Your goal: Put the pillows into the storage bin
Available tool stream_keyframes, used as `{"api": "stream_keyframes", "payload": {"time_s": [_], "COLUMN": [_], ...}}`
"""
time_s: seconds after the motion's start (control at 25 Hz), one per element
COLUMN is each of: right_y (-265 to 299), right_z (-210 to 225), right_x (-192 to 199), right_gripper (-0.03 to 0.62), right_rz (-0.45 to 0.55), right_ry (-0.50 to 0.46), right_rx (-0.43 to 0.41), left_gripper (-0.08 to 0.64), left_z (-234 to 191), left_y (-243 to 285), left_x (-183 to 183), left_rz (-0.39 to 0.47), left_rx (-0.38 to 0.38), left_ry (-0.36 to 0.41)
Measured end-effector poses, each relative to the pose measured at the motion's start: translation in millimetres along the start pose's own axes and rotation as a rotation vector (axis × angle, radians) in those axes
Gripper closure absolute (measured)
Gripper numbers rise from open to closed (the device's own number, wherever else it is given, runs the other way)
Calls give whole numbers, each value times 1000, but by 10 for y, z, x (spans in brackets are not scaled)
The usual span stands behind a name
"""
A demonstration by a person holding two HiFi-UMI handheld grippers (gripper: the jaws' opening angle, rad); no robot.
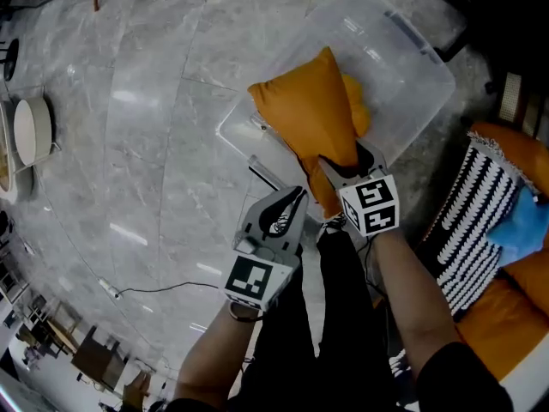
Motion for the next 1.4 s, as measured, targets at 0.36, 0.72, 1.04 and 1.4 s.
{"api": "stream_keyframes", "payload": {"time_s": [0.36, 0.72, 1.04, 1.4], "right_y": [368, 236, -286, -1313], "right_z": [-74, -147, -220, -246], "right_x": [109, 4, -214, -785], "right_gripper": [185, 161, 161, 166], "right_rz": [-10, 13, 74, 210], "right_ry": [-105, -69, -91, -73], "right_rx": [18, -28, -31, 13], "left_gripper": [552, 552, 552, 551], "left_z": [-241, -222, 70, 598], "left_y": [189, 196, 5, -326], "left_x": [102, -94, -279, -914], "left_rz": [-19, 1, 4, 55], "left_rx": [11, 18, 21, 69], "left_ry": [-16, 1, 18, 114]}}
Point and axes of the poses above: the fingertips, and each gripper's own axes: y forward along the fingers, z to its right, x out of its underside, the point moved 9 cm from there along -y, backward along the fingers, and after that the axes turned 10 degrees about x, right-handed, at the moved point
